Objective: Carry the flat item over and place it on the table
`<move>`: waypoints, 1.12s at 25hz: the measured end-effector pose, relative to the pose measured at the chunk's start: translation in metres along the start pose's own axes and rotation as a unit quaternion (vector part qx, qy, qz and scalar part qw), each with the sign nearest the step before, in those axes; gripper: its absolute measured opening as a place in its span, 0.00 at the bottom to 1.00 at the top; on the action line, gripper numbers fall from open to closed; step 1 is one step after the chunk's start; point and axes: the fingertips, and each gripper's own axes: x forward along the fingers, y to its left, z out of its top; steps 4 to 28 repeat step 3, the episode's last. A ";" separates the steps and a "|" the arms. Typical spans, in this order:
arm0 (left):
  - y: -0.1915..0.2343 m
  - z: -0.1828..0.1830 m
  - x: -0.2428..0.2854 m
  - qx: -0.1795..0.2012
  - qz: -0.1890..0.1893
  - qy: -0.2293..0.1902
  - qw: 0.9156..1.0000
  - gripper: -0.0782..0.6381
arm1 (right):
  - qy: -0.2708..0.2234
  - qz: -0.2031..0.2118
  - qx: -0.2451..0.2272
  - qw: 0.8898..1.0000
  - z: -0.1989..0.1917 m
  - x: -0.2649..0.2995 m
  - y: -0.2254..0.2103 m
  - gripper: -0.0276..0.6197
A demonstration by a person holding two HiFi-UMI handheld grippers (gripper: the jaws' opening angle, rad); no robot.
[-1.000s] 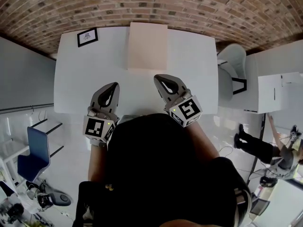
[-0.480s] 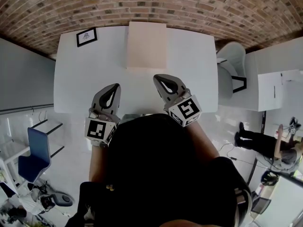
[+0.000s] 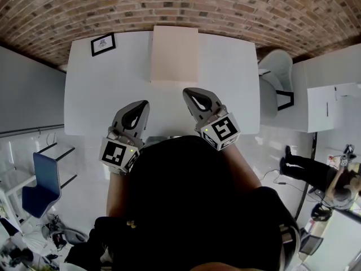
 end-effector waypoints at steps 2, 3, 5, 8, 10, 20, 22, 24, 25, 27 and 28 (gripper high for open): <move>-0.001 0.001 0.002 0.002 -0.001 0.002 1.000 0.11 | -0.001 -0.001 0.001 1.000 0.000 0.000 -0.001 0.06; -0.001 0.001 0.002 0.004 0.000 0.002 1.000 0.11 | -0.001 -0.002 0.001 1.000 0.000 0.000 -0.002 0.06; -0.001 0.001 0.002 0.004 0.000 0.002 1.000 0.11 | -0.001 -0.002 0.001 1.000 0.000 0.000 -0.002 0.06; -0.001 0.001 0.002 0.004 0.000 0.002 1.000 0.11 | -0.001 -0.002 0.001 1.000 0.000 0.000 -0.002 0.06; -0.001 0.001 0.002 0.004 0.000 0.002 1.000 0.11 | -0.001 -0.002 0.001 1.000 0.000 0.000 -0.002 0.06; -0.001 0.001 0.002 0.004 0.000 0.002 1.000 0.11 | -0.001 -0.002 0.001 1.000 0.000 0.000 -0.002 0.06; -0.001 0.001 0.002 0.004 0.000 0.002 1.000 0.11 | -0.001 -0.002 0.001 1.000 0.000 0.000 -0.002 0.06; -0.001 0.001 0.002 0.004 0.000 0.002 1.000 0.11 | -0.001 -0.002 0.001 1.000 0.000 0.000 -0.002 0.06; -0.001 0.001 0.002 0.004 0.000 0.002 1.000 0.11 | -0.001 -0.002 0.001 1.000 0.000 0.000 -0.002 0.06; -0.001 0.001 0.002 0.004 0.000 0.002 1.000 0.11 | -0.001 -0.002 0.001 1.000 0.000 0.000 -0.002 0.06; -0.001 0.001 0.002 0.004 0.000 0.002 1.000 0.11 | -0.001 -0.002 0.001 1.000 0.000 0.000 -0.002 0.06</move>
